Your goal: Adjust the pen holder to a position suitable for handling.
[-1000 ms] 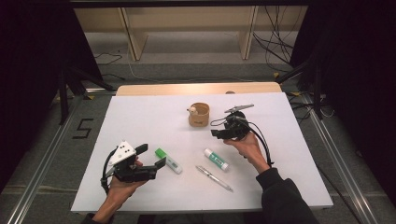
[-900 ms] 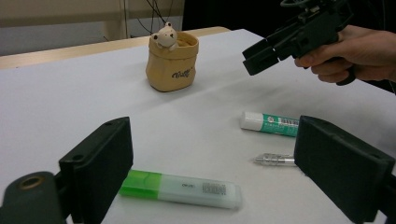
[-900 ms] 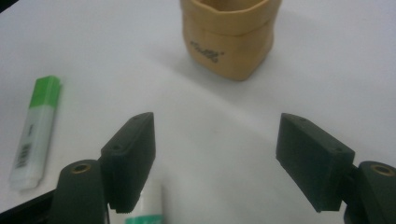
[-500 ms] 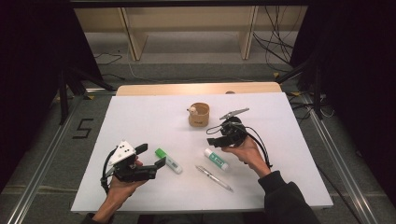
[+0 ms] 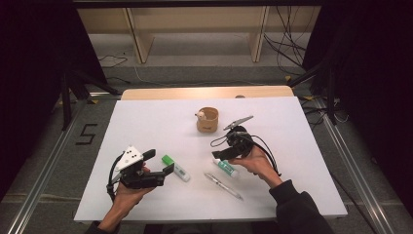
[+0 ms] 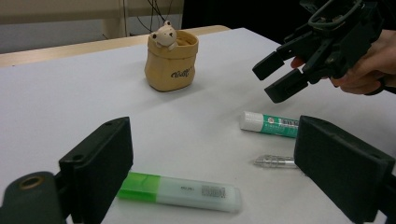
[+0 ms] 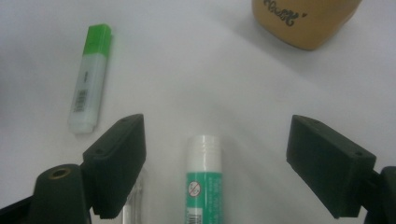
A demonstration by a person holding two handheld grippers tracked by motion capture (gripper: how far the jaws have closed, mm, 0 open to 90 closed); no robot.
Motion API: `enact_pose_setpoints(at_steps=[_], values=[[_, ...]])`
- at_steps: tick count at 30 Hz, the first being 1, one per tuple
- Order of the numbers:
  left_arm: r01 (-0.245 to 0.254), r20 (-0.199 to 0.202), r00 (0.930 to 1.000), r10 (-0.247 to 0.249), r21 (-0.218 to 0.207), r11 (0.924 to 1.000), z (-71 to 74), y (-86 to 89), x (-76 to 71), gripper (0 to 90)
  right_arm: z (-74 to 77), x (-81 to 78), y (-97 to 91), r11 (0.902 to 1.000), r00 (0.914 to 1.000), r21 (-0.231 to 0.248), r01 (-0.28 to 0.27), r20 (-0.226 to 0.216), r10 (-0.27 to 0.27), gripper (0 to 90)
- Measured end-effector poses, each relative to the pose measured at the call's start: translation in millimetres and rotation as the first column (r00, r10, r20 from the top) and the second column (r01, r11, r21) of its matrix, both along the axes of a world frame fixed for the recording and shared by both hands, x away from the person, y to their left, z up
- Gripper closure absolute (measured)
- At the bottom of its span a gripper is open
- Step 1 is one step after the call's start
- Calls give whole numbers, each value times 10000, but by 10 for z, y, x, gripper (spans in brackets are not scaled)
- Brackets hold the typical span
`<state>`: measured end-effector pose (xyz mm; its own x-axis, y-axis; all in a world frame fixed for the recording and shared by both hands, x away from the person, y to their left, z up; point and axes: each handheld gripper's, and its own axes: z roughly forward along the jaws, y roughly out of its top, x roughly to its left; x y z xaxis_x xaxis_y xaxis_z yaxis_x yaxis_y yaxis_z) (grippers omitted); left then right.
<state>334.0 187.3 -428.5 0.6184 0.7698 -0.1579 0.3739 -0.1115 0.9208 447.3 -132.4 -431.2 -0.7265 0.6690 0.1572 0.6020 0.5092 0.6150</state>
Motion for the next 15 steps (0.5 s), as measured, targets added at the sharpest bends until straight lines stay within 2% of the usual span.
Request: enact_pose_setpoints(at_steps=[9, 15], values=[[39, -6, 10000, -39, -52, 10000, -2, 4, -4, 113, -21, -64, 95, 9969, 9991, -678, -410, -140, 401, 191], [-29, 36, 10000, 29, -78, 10000, 3, 39, -31, 113, -67, -66, 173, 9921, 9973, -1072, -647, -424, 604, 194]])
